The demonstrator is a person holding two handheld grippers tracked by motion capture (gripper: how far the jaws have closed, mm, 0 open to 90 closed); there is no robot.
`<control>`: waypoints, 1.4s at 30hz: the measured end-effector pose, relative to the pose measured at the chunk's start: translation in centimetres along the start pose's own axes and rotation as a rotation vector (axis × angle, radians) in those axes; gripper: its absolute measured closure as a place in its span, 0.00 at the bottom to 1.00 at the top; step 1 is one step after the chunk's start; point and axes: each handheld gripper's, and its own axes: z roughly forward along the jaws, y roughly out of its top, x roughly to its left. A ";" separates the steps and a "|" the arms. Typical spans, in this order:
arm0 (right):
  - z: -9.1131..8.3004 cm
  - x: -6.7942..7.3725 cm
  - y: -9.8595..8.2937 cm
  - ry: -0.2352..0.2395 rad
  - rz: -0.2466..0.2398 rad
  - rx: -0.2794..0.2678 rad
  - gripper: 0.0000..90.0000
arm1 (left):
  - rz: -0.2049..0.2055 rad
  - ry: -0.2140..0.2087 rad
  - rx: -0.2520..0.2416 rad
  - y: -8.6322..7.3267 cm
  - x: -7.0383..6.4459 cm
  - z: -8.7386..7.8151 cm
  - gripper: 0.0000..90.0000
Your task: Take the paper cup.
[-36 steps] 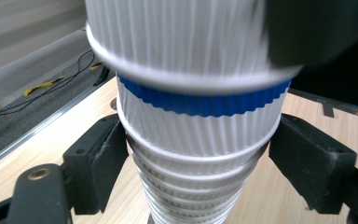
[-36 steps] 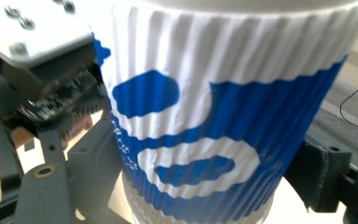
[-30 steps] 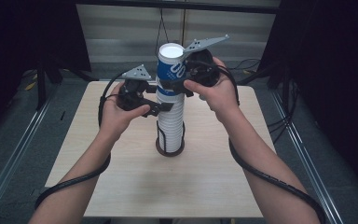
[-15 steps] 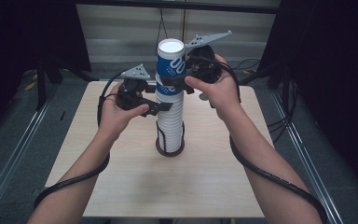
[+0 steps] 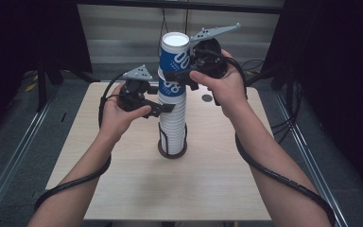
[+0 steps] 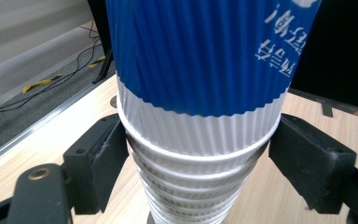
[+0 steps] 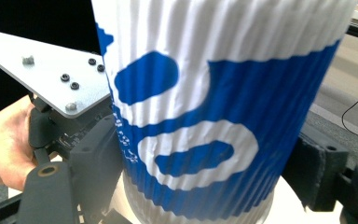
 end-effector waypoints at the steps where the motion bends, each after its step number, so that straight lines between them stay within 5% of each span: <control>1: -0.1 0.0 0.0 0.001 0.002 0.001 0.24 | 0.003 0.000 0.002 0.0 0.0 0.0 0.22; 24: -2.5 -0.6 1.8 -0.017 0.008 -0.029 0.24 | -0.014 0.006 0.006 -0.1 0.2 -0.3 0.24; 42: -5.3 -2.6 -0.3 -0.064 0.039 -0.036 0.24 | -0.019 0.002 0.016 -0.1 0.1 -0.5 0.25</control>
